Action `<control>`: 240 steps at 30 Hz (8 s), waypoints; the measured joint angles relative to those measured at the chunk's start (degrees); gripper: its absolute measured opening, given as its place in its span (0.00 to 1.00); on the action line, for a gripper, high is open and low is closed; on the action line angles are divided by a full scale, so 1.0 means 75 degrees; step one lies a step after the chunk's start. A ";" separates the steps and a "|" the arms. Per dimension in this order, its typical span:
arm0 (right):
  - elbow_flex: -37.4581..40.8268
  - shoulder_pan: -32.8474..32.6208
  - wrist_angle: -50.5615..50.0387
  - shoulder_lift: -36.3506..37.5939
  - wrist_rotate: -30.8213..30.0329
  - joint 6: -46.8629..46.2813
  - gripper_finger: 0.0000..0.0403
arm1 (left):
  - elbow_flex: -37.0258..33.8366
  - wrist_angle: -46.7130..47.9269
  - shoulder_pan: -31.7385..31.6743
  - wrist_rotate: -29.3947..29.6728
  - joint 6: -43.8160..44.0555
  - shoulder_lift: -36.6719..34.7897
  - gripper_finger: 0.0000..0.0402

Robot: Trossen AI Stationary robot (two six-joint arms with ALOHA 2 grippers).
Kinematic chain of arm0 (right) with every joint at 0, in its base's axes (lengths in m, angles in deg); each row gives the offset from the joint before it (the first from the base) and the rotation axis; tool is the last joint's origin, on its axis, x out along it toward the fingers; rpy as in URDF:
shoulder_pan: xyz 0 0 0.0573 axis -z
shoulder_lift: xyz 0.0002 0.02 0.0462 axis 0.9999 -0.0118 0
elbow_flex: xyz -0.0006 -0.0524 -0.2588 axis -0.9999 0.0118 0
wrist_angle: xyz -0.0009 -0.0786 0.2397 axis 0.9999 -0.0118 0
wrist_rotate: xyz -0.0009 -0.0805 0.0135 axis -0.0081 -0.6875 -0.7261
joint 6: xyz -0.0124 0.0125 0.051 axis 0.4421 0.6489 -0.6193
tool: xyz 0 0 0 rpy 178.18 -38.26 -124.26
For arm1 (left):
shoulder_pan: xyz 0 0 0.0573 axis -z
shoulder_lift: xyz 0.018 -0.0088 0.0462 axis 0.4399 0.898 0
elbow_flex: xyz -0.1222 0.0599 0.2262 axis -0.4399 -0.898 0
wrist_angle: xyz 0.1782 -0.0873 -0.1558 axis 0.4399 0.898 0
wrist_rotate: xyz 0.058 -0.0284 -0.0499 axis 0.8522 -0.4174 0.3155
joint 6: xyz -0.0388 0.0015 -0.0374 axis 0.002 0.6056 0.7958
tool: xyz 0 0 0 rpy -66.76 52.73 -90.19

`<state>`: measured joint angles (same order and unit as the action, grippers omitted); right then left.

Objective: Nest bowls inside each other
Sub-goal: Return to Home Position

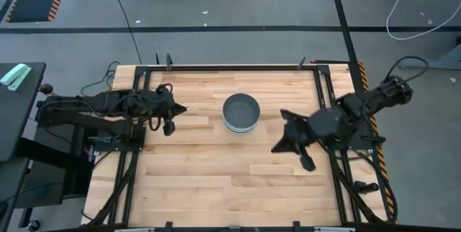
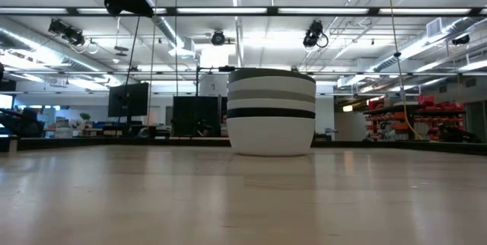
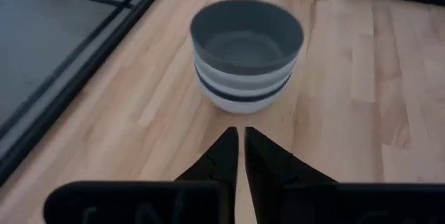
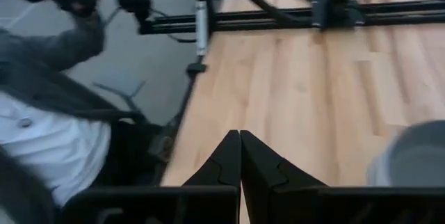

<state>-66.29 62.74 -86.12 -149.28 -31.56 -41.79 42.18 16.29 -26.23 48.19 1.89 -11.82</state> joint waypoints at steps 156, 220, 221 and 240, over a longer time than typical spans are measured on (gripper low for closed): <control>1.0748 -0.2869 1.0679 0.9431 0.1037 0.1139 0.02 | -0.5138 -0.4412 0.1197 -0.0074 -0.0076 -0.6239 0.09; 1.0893 -0.0641 0.5996 0.9411 0.0638 0.2464 0.02 | -0.6499 -0.5227 0.1191 0.0246 -0.2261 -0.6187 0.08; 1.0893 -0.0588 0.6022 0.9401 0.0637 0.2566 0.02 | -0.6499 -0.5216 0.1191 0.0255 -0.2301 -0.6187 0.07; 1.0893 -0.0406 0.6022 0.9384 0.0639 0.1904 0.02 | -0.6505 -0.5190 0.1191 0.0284 -0.3039 -0.6187 0.08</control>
<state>15.41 59.70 -40.95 -78.90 -26.76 -27.51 -6.60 -22.63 -17.30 50.33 -20.90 -58.22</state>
